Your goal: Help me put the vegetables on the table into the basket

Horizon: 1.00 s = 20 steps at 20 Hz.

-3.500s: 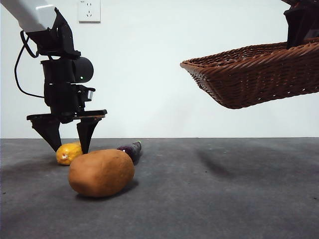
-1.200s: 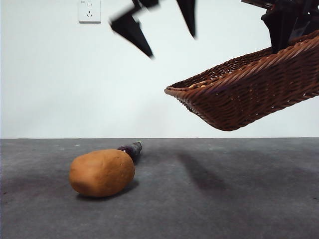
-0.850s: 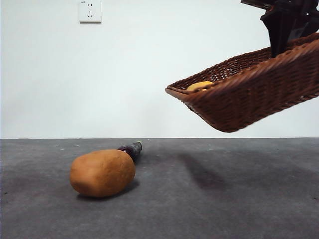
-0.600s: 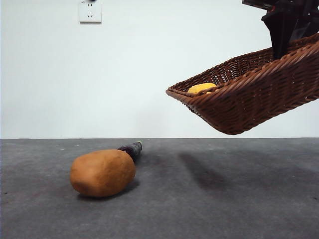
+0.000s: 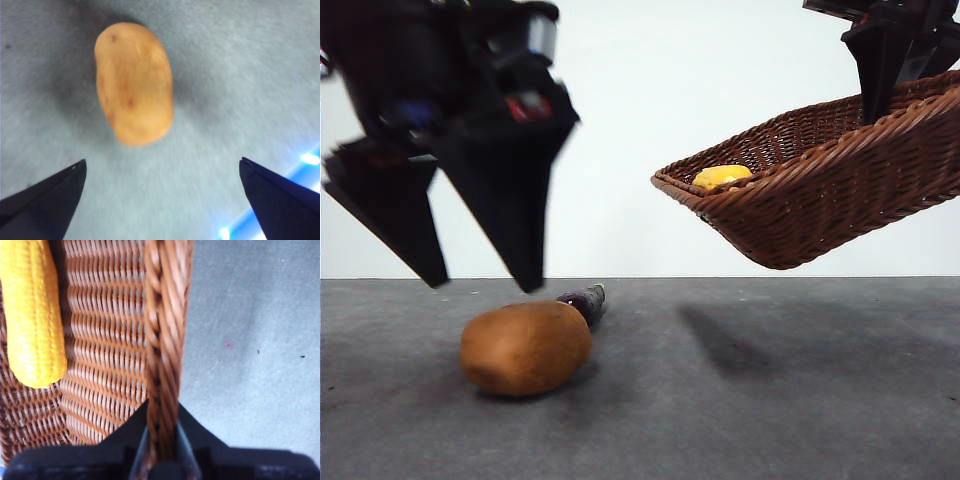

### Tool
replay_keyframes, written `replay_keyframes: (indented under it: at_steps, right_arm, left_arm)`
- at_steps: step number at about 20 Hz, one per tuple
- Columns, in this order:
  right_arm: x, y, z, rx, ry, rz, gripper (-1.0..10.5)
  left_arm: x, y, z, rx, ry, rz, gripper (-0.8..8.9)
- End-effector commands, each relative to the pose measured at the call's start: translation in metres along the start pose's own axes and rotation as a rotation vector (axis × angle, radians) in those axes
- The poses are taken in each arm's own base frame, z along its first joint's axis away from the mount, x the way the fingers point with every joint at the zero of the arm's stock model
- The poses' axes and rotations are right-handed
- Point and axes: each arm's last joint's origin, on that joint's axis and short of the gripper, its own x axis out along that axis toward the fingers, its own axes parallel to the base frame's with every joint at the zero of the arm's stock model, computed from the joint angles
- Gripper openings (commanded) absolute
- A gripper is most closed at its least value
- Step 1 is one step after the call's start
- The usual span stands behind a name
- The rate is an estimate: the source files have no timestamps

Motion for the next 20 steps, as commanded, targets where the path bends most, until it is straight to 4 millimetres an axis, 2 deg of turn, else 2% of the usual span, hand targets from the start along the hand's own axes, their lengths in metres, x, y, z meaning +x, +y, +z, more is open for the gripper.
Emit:
replay_keyframes:
  at_steps: [1,4,7,8,9,10,11,16,20]
  right_arm:
    - [-0.001,0.001,0.000,-0.007,-0.007,0.005,-0.1]
    - [-0.001,0.001,0.000,-0.007,-0.007,0.005,-0.1]
    - [-0.001,0.001,0.000,-0.007,-0.005,0.004,-0.1]
    - [-0.001,0.001,0.000,-0.007,-0.004,0.004,-0.1]
    - [-0.001,0.001,0.000,-0.007,-0.004,0.004,-0.1]
    - [-0.001,0.001,0.000,-0.007,-0.005,0.004,-0.1]
    - [-0.001,0.001,0.000,-0.007,-0.005,0.004,-0.1]
    - [-0.001,0.001,0.000,-0.008,-0.010,0.005,-0.1]
    - [-0.001,0.001,0.000,-0.008,-0.012,0.005,-0.1]
  left_arm:
    - [0.020,0.003,0.006,-0.009,0.007,0.009,5.35]
    - [0.048,0.005,0.014,-0.006,0.029,0.016,5.35]
    - [0.066,0.008,0.017,-0.016,0.044,0.022,5.28]
    - [0.068,0.008,0.018,-0.016,0.042,0.022,4.57]
    - [0.068,0.008,0.018,-0.016,0.039,0.022,3.30]
    - [0.067,0.008,0.018,-0.016,0.034,0.021,1.36]
    - [0.066,0.008,0.018,-0.016,0.029,0.020,-0.16]
    - [0.051,0.007,0.021,-0.017,-0.026,-0.016,-0.08]
    - [0.005,0.004,0.020,-0.056,-0.160,-0.160,-0.08]
